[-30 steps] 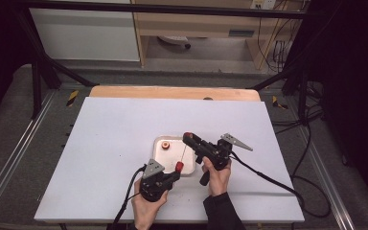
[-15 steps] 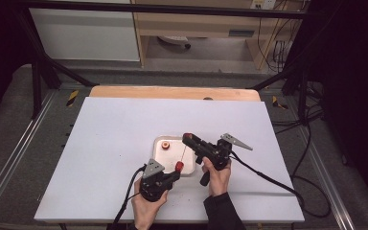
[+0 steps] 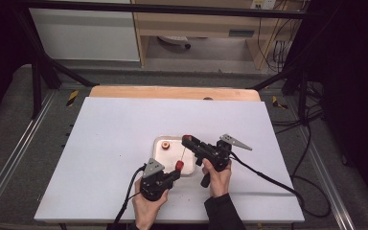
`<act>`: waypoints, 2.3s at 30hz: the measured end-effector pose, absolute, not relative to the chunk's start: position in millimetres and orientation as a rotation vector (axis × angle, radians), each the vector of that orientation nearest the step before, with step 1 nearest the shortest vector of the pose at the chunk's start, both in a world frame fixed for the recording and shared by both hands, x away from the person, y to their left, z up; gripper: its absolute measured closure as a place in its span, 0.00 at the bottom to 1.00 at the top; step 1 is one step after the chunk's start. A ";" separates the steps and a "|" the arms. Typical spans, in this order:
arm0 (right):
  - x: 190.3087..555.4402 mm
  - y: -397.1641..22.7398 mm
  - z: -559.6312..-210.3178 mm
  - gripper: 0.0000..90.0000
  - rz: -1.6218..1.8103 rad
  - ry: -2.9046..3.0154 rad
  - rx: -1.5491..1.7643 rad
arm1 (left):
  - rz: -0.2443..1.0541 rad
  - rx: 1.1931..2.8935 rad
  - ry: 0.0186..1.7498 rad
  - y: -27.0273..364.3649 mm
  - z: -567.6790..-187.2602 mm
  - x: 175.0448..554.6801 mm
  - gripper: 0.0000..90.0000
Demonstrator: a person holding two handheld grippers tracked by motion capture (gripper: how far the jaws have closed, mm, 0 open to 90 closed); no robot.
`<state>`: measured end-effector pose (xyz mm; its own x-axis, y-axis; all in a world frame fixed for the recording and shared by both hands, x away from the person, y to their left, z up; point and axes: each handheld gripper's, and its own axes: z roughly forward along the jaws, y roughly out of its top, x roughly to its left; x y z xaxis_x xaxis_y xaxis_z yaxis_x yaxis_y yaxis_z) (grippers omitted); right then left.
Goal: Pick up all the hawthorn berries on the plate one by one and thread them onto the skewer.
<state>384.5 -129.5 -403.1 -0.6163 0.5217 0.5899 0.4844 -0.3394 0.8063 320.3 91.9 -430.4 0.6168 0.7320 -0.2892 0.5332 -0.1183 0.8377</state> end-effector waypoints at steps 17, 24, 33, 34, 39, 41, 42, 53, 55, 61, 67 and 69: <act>379.1 -127.9 -405.1 0.68 2.130 1.824 1.340 | 0.208 1.703 1.045 90.6 -425.7 317.7 0.98; 375.8 -125.2 -409.3 0.68 2.110 1.866 1.344 | 0.211 1.720 1.043 90.0 -423.0 322.5 0.98; 371.4 -122.6 -414.1 0.68 2.081 1.929 1.338 | 0.229 1.722 1.032 90.3 -419.6 327.5 0.98; 371.3 -122.4 -414.2 0.68 2.083 1.938 1.342 | 0.226 1.726 1.031 90.6 -419.3 327.9 0.98; 370.7 -122.9 -414.3 0.68 2.064 1.962 1.335 | 0.238 1.745 1.018 90.4 -420.6 328.2 0.98; 371.2 -123.2 -413.0 0.68 2.050 1.978 1.330 | 0.242 1.747 1.002 92.4 -420.9 328.1 0.98; 371.2 -123.3 -411.9 0.67 2.048 1.986 1.326 | 0.247 1.749 0.999 93.8 -420.6 327.7 0.98; 384.5 -135.3 -404.1 0.26 1.767 2.112 1.291 | 0.319 1.823 1.006 130.4 -423.4 325.7 0.98; 387.6 -136.7 -405.3 0.22 1.700 2.142 1.290 | 0.334 1.840 1.003 136.4 -422.8 324.8 0.98; 396.4 -139.0 -410.3 0.12 1.544 2.240 1.275 | 0.369 1.873 1.005 155.5 -421.7 321.8 0.98; 403.5 -141.3 -410.7 0.10 1.469 2.308 1.256 | 0.349 1.894 1.015 168.1 -424.3 322.2 0.98; 404.9 -141.2 -409.5 0.10 1.434 2.339 1.244 | 0.358 1.895 1.014 170.9 -424.6 321.7 0.98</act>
<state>404.9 -141.2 -409.5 -0.6519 0.7000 0.2917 0.5775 0.2088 0.7893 321.7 170.9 -424.6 0.6172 0.7709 -0.1575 0.5009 -0.2306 0.8342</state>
